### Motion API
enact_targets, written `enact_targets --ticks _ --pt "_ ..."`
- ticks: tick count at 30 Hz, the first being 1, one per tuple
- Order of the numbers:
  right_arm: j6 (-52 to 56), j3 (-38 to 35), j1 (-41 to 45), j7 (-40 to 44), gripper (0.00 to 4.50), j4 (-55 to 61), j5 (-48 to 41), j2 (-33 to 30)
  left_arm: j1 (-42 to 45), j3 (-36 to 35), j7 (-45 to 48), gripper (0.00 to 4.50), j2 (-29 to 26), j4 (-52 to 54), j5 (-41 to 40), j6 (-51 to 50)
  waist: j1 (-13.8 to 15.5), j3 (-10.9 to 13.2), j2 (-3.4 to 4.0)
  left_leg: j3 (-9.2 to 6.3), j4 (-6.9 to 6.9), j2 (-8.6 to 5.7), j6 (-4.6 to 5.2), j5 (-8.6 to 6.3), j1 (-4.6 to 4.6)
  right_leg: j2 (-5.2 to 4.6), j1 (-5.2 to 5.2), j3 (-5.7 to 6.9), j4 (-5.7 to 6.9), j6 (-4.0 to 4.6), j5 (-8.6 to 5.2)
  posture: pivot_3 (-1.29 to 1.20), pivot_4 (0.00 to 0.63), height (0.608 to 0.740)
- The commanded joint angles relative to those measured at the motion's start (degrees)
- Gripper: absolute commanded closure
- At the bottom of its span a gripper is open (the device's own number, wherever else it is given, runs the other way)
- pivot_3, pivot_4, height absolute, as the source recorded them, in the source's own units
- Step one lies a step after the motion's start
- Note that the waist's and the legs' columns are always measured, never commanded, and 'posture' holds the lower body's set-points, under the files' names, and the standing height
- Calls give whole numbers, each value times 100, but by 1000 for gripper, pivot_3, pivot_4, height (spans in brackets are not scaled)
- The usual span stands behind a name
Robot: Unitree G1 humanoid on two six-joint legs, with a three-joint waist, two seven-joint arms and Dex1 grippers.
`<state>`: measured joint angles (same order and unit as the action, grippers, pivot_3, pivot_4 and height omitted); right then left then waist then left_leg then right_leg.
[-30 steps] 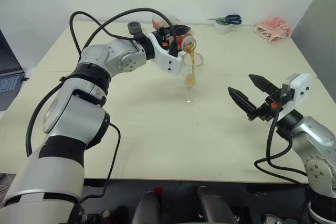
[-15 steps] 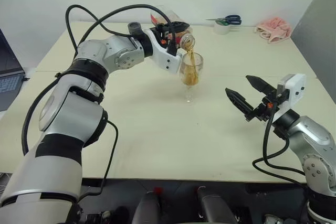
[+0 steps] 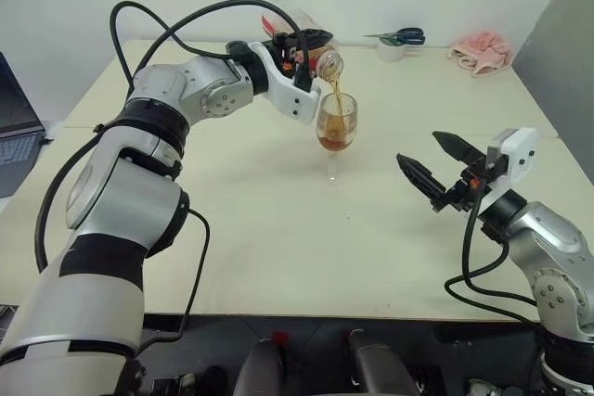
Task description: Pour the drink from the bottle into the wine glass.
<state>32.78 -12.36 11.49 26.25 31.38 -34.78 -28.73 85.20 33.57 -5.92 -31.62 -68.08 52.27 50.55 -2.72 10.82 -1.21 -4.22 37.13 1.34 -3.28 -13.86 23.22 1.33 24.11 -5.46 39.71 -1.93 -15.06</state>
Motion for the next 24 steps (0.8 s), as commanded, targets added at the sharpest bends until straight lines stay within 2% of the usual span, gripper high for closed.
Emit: enact_targets --ticks 1,12,14,18,24 --pt "-176 -83 47 27 0 123 10 -43 260 17 -136 2368 -87 2 -4 -47 0 0 0 1 0 0 0 0 -1 0 0 -1 2 0 0 0 150 740" --pt "-201 -51 63 8 0 108 31 -34 256 34 -77 2368 -91 -115 -44 -144 -10 0 0 8 0 -1 0 3 -18 1 -4 -9 20 -17 -10 0 150 740" --pt "-191 -43 111 5 0 116 12 -42 199 -225 198 2368 -28 -200 -418 -122 -13 0 0 8 0 -1 0 4 -18 1 -4 -9 21 -19 -11 0 150 740" --pt "9 -16 402 -32 0 249 -178 -99 -25 -1055 1407 2368 220 -380 -1673 -187 -18 0 0 11 0 -1 0 5 -19 1 -4 -9 22 -16 -10 0 150 740" --pt "437 108 1350 -69 0 366 -519 -271 -458 -2099 2921 2368 371 -227 -3193 -731 -77 0 0 12 -2 1 2 7 -25 4 -6 -11 27 1 0 0 150 740"
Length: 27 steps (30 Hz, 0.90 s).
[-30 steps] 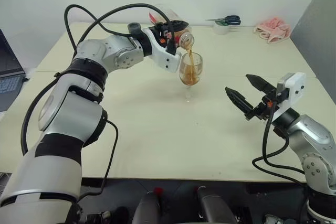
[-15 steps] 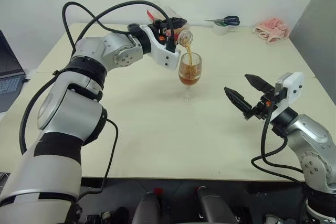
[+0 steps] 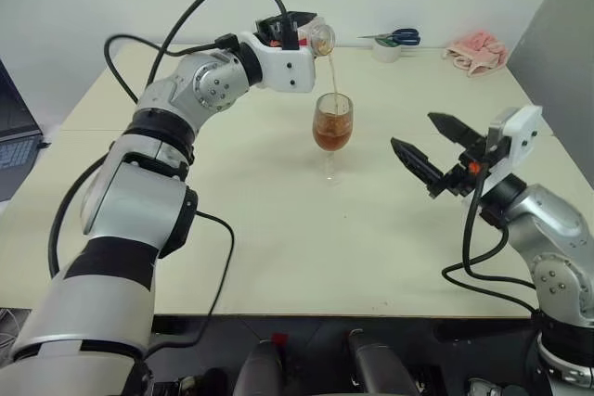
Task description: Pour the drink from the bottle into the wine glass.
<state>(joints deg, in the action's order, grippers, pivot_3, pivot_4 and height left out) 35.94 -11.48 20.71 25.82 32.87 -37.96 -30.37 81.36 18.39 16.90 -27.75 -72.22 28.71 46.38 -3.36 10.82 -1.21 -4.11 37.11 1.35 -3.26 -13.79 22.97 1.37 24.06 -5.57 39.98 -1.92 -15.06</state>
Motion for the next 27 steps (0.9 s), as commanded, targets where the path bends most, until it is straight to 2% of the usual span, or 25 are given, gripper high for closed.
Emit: enact_targets --ticks 1,7,10,15,20,27 --pt "165 43 552 -24 0 209 -229 -130 -137 -714 824 2368 -4 233 -1026 -420 -22 0 0 0 0 1 0 0 0 1 1 1 0 0 0 0 150 740" --pt "636 456 2128 -82 0 -300 -376 -19 -671 -2080 1533 2368 -21 661 -2659 -2053 -56 0 0 -4 2 5 2 1 1 3 1 4 2 1 1 0 150 740" --pt "976 857 2915 49 0 -642 -393 82 -1109 -2657 1280 2368 -125 1192 -3206 -2948 -90 -1 2 -8 1 8 3 2 0 3 1 9 4 2 1 0 150 740" --pt "1587 1530 3762 439 0 -1220 -416 215 -2156 -3312 560 2368 -210 2466 -3735 -4262 -134 -1 2 -21 1 14 3 2 4 1 2 20 4 4 2 0 150 740" --pt "1598 2089 4015 647 0 -1651 36 345 -3315 -3546 173 2368 -9 3736 -3973 -4861 -115 -3 -1 -28 5 13 2 2 6 -11 2 28 4 5 2 0 150 740" --pt "1484 2151 3982 887 0 -1701 203 564 -4124 -3472 -72 2368 31 4490 -3865 -5039 -13 -6 -7 -34 13 9 0 3 11 -13 1 39 4 6 3 0 150 740"
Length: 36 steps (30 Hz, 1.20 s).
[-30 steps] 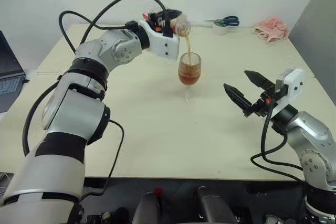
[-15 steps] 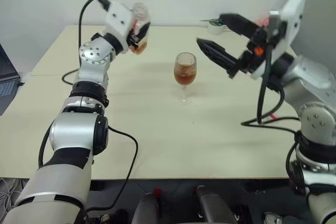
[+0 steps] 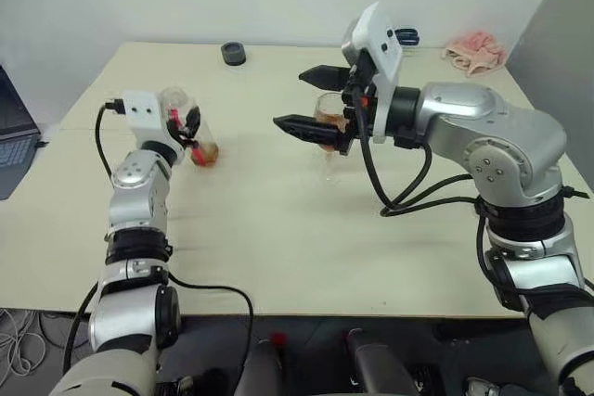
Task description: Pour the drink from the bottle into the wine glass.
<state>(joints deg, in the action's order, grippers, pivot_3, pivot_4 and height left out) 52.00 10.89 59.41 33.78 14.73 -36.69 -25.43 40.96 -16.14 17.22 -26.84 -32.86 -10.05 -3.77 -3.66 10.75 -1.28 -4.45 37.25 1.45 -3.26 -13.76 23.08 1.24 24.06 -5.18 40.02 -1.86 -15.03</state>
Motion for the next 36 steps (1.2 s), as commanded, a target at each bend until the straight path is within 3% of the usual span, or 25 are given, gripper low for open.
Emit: enact_targets --ticks 1,3,9,14,19,25,29,36 --pt "-122 -94 110 107 0 110 88 90 -163 -24 -150 2368 -43 676 -1 -75 28 0 0 0 -1 1 0 0 0 0 0 0 -1 1 0 0 150 740" --pt "-115 -103 103 140 0 111 117 117 -304 -74 -286 1632 -13 903 -28 -197 33 0 0 1 -1 1 0 0 -1 1 0 0 0 1 0 0 150 740" --pt "-151 -112 134 276 0 19 222 196 -587 -166 -424 15 -97 1411 -112 -539 33 0 0 0 -2 1 0 0 -1 1 0 1 -1 1 1 0 150 740" --pt "-236 -108 149 382 0 -84 315 268 -797 -248 -436 15 -236 1895 -204 -893 28 0 0 1 -4 2 0 0 -2 2 1 0 -2 2 1 0 150 740" --pt "-335 -270 63 650 0 -201 355 67 -1647 -595 -183 15 -575 3378 -586 -1653 14 0 0 4 -12 6 0 0 -3 1 2 -3 -7 2 1 0 150 740" --pt "-501 -757 -123 1263 0 -522 307 -598 -2376 -1361 1454 15 -1720 4162 -1641 -1981 39 1 -1 3 -16 10 -1 0 -6 10 1 4 -11 7 -3 0 150 740" --pt "-644 -1051 -421 1860 0 -1060 408 -1339 -2477 -1314 2865 15 -2378 4972 -3105 -2925 80 1 -2 5 -18 6 -1 -1 -8 8 -11 4 -34 4 -8 0 150 740" --pt "-1295 -1677 -1340 2662 0 -1313 331 -2177 -2168 -915 3588 15 -2931 4954 -3375 -3234 39 4 3 19 -30 14 1 -2 -15 13 -31 -5 -85 -12 -15 0 150 740"
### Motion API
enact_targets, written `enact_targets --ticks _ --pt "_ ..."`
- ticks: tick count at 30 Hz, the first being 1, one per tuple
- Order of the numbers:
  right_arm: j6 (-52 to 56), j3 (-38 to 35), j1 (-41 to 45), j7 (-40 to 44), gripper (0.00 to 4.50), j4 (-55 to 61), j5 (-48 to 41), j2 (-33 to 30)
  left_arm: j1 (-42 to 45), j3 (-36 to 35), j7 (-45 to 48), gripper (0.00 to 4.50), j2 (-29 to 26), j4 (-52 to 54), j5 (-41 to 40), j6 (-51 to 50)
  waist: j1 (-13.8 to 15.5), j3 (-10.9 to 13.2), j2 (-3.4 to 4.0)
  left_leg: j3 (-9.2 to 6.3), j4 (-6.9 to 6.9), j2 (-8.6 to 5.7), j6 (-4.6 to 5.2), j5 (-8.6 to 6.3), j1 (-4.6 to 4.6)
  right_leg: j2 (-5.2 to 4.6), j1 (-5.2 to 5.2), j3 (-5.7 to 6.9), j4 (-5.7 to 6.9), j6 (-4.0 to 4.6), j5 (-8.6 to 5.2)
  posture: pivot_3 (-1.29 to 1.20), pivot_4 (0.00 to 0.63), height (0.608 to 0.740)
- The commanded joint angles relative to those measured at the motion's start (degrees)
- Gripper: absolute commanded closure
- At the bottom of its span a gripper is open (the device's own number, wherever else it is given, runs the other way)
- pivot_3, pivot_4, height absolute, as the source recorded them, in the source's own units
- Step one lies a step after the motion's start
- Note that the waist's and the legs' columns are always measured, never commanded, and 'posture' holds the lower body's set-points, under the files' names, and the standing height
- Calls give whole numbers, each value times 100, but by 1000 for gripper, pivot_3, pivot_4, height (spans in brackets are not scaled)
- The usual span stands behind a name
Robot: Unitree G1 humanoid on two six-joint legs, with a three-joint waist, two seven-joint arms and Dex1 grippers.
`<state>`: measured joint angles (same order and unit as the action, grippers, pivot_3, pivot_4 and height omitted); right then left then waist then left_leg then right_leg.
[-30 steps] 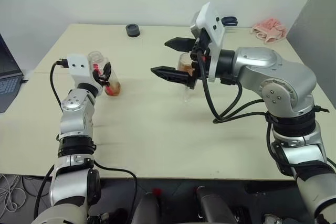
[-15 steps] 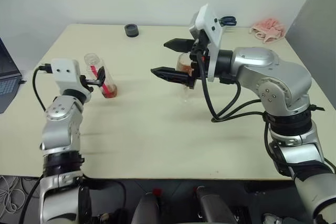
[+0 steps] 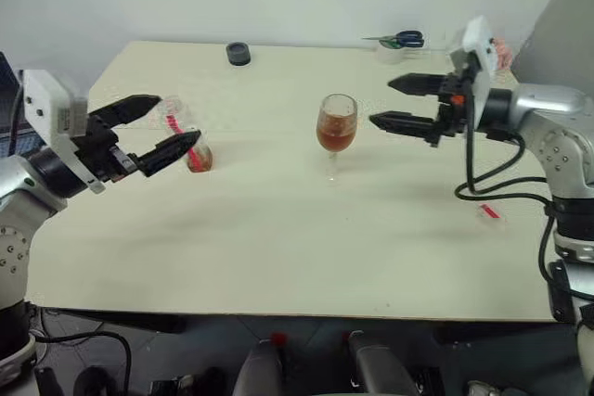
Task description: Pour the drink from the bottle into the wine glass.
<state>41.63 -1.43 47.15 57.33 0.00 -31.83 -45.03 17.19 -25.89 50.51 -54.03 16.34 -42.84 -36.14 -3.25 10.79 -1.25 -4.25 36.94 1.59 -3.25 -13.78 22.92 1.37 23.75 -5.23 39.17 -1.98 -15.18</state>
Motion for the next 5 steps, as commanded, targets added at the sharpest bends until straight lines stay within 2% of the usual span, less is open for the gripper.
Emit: enact_targets --ticks 1,5 --pt "-308 -581 -199 352 0 189 -220 -260 291 116 331 15 -242 -84 -60 26 -6 2 2 1 -1 1 0 0 0 1 0 -2 0 0 0 0 150 740" --pt "-368 -855 -356 431 0 297 -371 -302 539 412 520 15 -253 -528 335 341 -55 4 7 8 -1 7 1 0 -6 13 1 -16 2 -4 -2 0 150 740"
